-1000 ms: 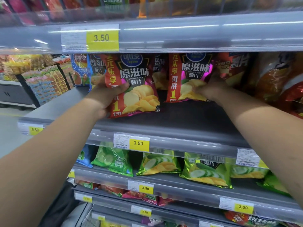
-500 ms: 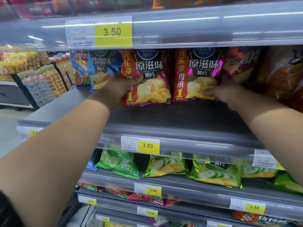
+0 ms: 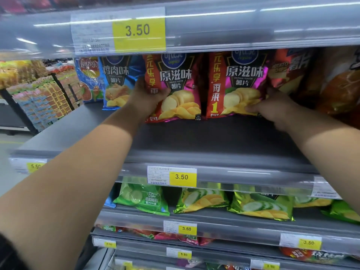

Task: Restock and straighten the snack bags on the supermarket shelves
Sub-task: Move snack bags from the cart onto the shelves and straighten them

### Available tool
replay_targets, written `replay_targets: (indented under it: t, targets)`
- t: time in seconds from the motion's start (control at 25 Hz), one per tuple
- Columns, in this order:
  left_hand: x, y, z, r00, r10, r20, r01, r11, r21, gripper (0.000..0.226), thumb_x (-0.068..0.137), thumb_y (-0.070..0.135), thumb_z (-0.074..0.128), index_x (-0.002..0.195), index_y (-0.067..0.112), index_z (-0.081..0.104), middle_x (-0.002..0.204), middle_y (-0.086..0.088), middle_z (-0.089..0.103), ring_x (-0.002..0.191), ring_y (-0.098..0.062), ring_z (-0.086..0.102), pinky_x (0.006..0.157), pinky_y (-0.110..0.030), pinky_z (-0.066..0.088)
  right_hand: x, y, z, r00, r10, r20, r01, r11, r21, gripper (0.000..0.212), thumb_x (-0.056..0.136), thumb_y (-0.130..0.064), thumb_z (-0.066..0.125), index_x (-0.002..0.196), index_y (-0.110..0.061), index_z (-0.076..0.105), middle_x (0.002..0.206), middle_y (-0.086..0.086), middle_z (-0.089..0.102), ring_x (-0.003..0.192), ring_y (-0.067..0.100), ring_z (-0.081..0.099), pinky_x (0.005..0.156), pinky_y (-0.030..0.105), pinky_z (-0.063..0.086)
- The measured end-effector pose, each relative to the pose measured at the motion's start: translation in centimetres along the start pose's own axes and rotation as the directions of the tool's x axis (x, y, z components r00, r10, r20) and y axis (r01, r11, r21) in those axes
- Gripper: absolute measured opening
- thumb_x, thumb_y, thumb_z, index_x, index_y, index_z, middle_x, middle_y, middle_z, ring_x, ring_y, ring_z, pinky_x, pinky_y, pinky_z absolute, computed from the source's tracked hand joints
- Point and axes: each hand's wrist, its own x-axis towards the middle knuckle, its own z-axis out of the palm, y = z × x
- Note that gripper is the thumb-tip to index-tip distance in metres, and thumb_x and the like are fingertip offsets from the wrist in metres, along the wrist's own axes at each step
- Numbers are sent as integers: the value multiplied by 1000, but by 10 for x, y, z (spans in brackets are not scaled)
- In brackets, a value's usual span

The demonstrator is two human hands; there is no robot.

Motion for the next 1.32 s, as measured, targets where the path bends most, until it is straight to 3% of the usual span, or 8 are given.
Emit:
replay_targets:
  t: [0.12,0.2,0.36,0.48,0.76,0.92,1.08,1.32]
  targets:
    - [-10,-4,-3,999,6,33,-10,993,119,119,40,62,88,135,20,31,126,3,64,114,-16,62,103,-42,48,0,1,0,1000,4,8,-4,1000,22,87,73,-12,81,148,-17,37,139,4,53,125,24,50,108,35,39]
    - [-16,-3,2,997,13,70,-25,984,176,136,39,60,90,145,19,15,139,1,55,126,-17,54,110,-41,41,-2,-1,0,1000,0,16,0,999,32,89,72,-12,82,148,-18,37,139,4,54,125,25,51,108,36,40]
    - [-15,3,22,999,-47,20,38,948,317,143,59,33,93,154,16,-12,157,-11,27,143,-26,31,118,-36,26,0,-2,2,1000,-4,27,4,1000,8,94,66,-18,87,146,-16,38,139,5,54,125,26,51,109,39,40]
    - [-9,3,27,997,-57,-49,71,927,369,143,61,33,92,153,16,-16,155,-17,30,143,-29,31,116,-38,29,2,-5,2,1000,-2,18,3,999,-38,95,65,-21,88,145,-14,38,139,8,53,125,27,51,108,39,41]
    - [-17,12,34,994,-70,-82,101,872,479,128,73,38,83,154,14,-13,155,-23,25,142,-35,26,113,-38,27,3,-4,4,1000,8,13,-5,979,-203,92,71,-35,84,146,-11,36,140,12,52,125,30,52,104,35,43]
    - [-32,27,25,998,37,-55,11,726,687,123,74,57,74,155,5,-3,162,-18,6,147,-35,6,118,-39,12,-18,-20,-16,995,-1,97,44,897,-439,98,66,-57,77,145,-15,37,143,12,49,127,31,49,105,37,42]
    - [-85,58,33,974,217,57,-186,636,749,96,79,48,72,151,7,24,150,-21,34,139,-36,29,113,-41,22,-66,-32,-35,991,-17,136,98,779,-619,82,81,-53,67,148,-23,30,150,17,30,135,39,32,109,45,35]
    - [-167,88,60,855,373,360,-517,577,632,67,79,50,67,138,26,49,131,-6,56,121,-31,50,97,-40,42,-159,-27,-76,988,-153,8,118,726,-678,60,87,-55,56,141,-36,37,144,2,35,131,31,33,107,46,35]
